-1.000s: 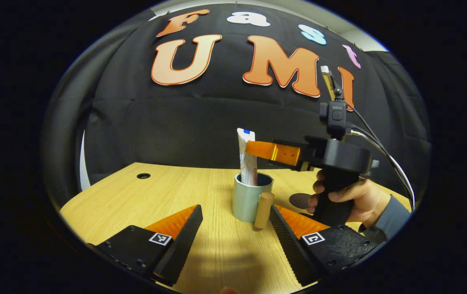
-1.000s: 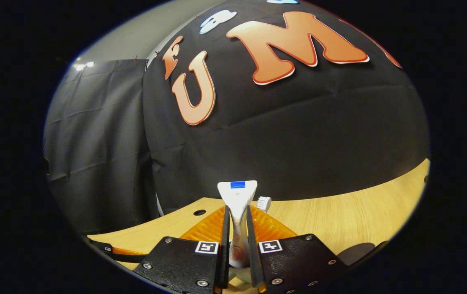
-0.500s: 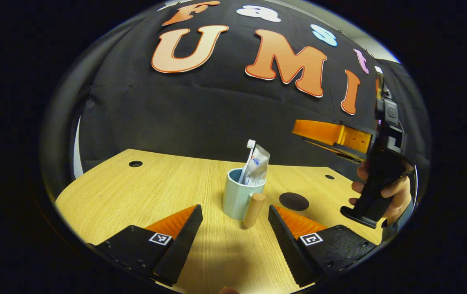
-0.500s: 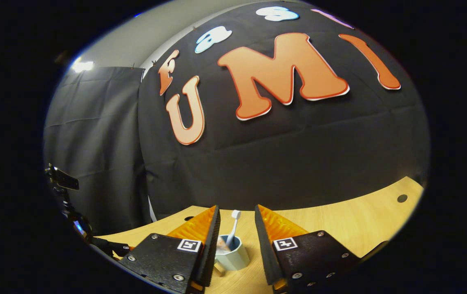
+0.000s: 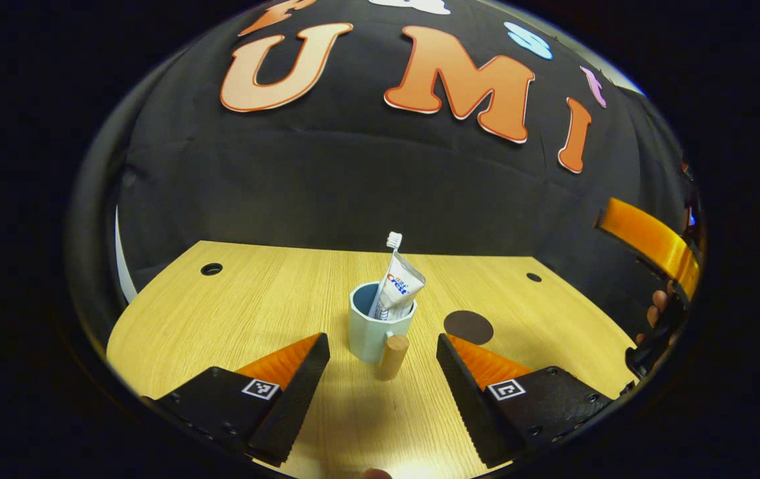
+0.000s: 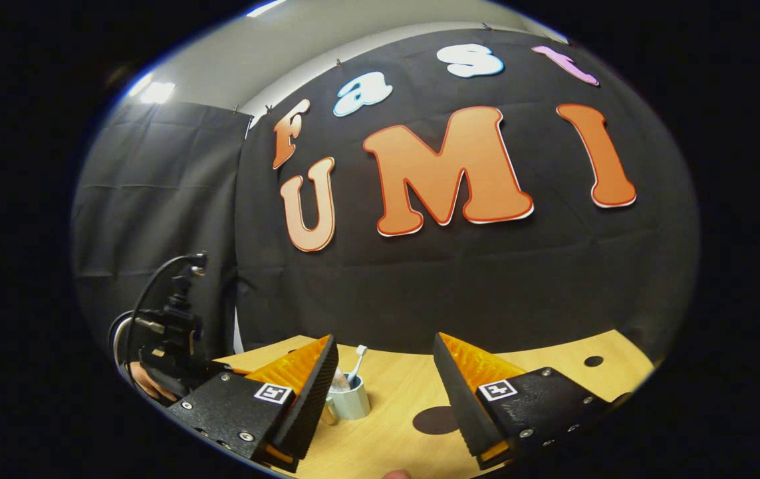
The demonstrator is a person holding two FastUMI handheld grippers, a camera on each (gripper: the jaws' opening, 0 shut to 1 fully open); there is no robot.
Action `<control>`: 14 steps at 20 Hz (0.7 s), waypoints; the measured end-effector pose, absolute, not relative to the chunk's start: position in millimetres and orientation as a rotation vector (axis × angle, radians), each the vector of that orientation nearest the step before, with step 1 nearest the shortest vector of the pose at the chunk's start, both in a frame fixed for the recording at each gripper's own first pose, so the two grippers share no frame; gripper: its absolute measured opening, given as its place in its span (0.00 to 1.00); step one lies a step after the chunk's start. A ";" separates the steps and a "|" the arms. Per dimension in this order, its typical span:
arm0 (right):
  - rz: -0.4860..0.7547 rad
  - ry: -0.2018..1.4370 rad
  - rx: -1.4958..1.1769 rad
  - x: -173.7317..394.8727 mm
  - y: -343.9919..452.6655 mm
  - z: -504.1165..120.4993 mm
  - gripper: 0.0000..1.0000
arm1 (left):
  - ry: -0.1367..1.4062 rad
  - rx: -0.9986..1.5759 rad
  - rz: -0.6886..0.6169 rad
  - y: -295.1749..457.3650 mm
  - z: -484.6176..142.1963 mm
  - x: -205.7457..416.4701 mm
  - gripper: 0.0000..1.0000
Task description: Put the toothbrush and toothpaste on the desktop into the cup, then pick up the cup and place it on the coaster on the desktop.
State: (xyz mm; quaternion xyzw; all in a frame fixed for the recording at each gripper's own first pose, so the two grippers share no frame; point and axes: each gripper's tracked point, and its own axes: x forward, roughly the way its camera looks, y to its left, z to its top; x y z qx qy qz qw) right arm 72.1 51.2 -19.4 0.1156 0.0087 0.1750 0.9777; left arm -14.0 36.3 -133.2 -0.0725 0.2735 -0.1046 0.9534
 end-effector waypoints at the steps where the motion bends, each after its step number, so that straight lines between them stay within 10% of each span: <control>1: 0.349 0.009 0.217 64.3 45.9 -14.4 0.88 | 0.587 -0.129 -0.212 34.6 -132.8 -11.4 0.97; 14: 0.200 -0.112 0.190 -9.9 -42.6 12.0 0.93 | 0.946 -0.127 -0.206 16.9 -173.7 29.2 1.00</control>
